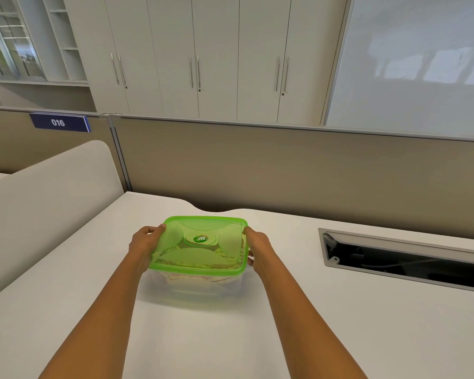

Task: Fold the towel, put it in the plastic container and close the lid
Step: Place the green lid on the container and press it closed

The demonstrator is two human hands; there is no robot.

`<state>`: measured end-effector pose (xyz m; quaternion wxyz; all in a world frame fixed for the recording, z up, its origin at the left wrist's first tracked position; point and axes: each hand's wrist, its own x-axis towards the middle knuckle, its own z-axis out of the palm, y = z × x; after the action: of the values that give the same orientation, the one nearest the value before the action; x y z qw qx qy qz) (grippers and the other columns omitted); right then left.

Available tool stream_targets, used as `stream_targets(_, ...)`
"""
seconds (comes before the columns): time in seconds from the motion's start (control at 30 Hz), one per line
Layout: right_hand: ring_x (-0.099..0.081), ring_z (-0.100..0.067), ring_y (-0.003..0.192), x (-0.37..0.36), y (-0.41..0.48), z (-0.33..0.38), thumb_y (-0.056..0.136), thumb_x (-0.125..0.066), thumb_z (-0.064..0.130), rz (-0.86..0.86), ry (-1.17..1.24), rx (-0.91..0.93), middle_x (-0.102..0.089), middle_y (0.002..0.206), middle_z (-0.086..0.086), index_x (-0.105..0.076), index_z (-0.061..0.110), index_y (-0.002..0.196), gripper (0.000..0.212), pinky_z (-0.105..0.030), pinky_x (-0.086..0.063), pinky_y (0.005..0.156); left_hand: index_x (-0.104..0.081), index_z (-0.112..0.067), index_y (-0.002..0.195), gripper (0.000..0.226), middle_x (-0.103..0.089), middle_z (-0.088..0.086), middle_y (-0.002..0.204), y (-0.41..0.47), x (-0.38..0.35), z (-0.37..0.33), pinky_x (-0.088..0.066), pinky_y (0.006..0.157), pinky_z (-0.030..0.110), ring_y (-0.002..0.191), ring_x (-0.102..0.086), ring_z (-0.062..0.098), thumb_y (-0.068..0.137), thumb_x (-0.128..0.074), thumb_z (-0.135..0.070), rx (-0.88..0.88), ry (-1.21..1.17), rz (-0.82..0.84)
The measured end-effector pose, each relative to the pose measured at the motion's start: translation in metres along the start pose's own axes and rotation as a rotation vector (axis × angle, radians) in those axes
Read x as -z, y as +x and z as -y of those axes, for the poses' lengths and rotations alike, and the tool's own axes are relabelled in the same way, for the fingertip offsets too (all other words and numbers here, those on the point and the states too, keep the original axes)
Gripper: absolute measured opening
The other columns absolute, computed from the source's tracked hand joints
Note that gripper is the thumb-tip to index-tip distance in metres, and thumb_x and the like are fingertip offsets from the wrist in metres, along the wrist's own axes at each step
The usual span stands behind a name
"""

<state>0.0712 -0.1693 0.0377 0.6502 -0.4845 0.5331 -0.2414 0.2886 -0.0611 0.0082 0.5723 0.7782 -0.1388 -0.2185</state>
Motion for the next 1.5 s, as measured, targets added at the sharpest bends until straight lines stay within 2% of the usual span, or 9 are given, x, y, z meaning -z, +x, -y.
stream_targets(0.1,-0.058,-0.032,0.108,-0.003,0.013,0.004,0.088,-0.052,0.041,-0.049,-0.034,0.039,-0.062,0.112,-0.015,-0.06,0.008,0.101,0.036,-0.042,-0.051,0.093,-0.06,-0.011,0.092,0.029,-0.055,0.008,0.098,0.001,0.0,0.001,-0.037,0.069,0.034,0.086,-0.047,0.026,0.086,-0.061,-0.04,-0.002,-0.002,0.006)
stream_targets(0.3,-0.059,-0.034,0.108,-0.005,0.024,0.002,0.087,-0.056,0.044,-0.106,-0.039,0.067,-0.059,0.082,-0.006,-0.058,0.017,0.069,0.033,-0.048,-0.049,0.096,-0.058,-0.011,0.092,0.029,-0.055,0.008,0.099,0.0,-0.002,0.001,-0.036,0.055,0.028,0.084,-0.047,0.026,0.087,-0.06,-0.039,-0.002,-0.013,0.013)
stream_targets(0.37,-0.059,-0.035,0.108,-0.006,0.025,0.003,0.088,-0.056,0.042,-0.122,-0.061,0.076,-0.063,0.083,-0.007,-0.067,0.009,0.084,0.036,-0.047,-0.049,0.096,-0.058,-0.011,0.093,0.029,-0.055,0.008,0.099,-0.001,-0.002,0.0,-0.036,0.053,0.027,0.078,-0.048,0.024,0.087,-0.059,-0.039,0.003,-0.014,0.014)
stream_targets(0.5,-0.059,-0.034,0.11,-0.007,0.027,0.005,0.089,-0.056,0.039,-0.167,-0.09,0.04,-0.064,0.117,-0.015,-0.064,0.005,0.111,0.041,-0.043,-0.048,0.098,-0.058,-0.009,0.094,0.028,-0.054,0.009,0.099,-0.003,-0.002,-0.002,-0.036,0.052,0.025,0.077,-0.048,0.024,0.088,-0.059,-0.037,0.01,-0.021,0.022)
stream_targets(0.77,-0.057,-0.033,0.11,-0.006,0.023,0.001,0.092,-0.051,0.037,-0.163,-0.084,0.08,-0.066,0.115,-0.014,-0.064,0.011,0.115,0.037,-0.042,-0.047,0.098,-0.059,-0.009,0.094,0.032,-0.056,0.01,0.1,-0.004,-0.001,-0.003,-0.041,0.059,0.028,0.075,-0.05,0.022,0.087,-0.059,-0.04,0.02,-0.002,0.022)
stream_targets(1.0,-0.057,-0.031,0.113,-0.003,0.012,-0.008,0.089,-0.054,0.047,-0.176,-0.114,0.183,-0.063,0.12,-0.01,-0.062,0.015,0.116,0.043,-0.047,-0.047,0.098,-0.067,-0.013,0.111,0.047,-0.065,0.014,0.116,-0.018,0.002,-0.009,-0.045,0.088,0.041,0.111,-0.054,0.035,0.087,-0.053,-0.051,-0.11,0.321,-0.126)
stream_targets(1.23,-0.058,-0.027,0.113,0.01,-0.011,-0.014,0.089,-0.059,0.02,-0.135,-0.103,0.239,-0.065,0.119,-0.01,-0.058,0.013,0.122,0.034,-0.045,-0.047,0.1,-0.067,-0.004,0.079,0.038,-0.06,0.021,0.081,-0.045,0.001,-0.013,-0.04,0.068,0.036,0.074,-0.048,0.034,0.094,-0.045,-0.031,-0.146,0.404,-0.282)
stream_targets(1.4,-0.061,-0.024,0.097,0.019,-0.039,-0.026,0.089,-0.054,0.012,-0.065,-0.106,0.267,-0.065,0.116,-0.01,-0.055,0.012,0.126,0.037,-0.042,-0.052,0.096,-0.067,-0.005,0.112,0.032,-0.066,0.025,0.111,-0.071,0.006,-0.008,-0.046,0.081,0.04,0.101,-0.057,0.042,0.094,-0.043,-0.016,-0.229,0.333,-0.29)
stream_targets(1.5,-0.059,-0.021,0.083,0.023,-0.055,-0.033,0.089,-0.053,0.011,-0.028,-0.109,0.267,-0.063,0.104,-0.006,-0.054,0.012,0.127,0.037,-0.037,-0.054,0.087,-0.061,-0.004,0.121,0.033,-0.064,0.027,0.116,-0.087,0.008,-0.003,-0.046,0.09,0.045,0.108,-0.056,0.044,0.094,-0.044,-0.011,-0.289,0.35,-0.269)
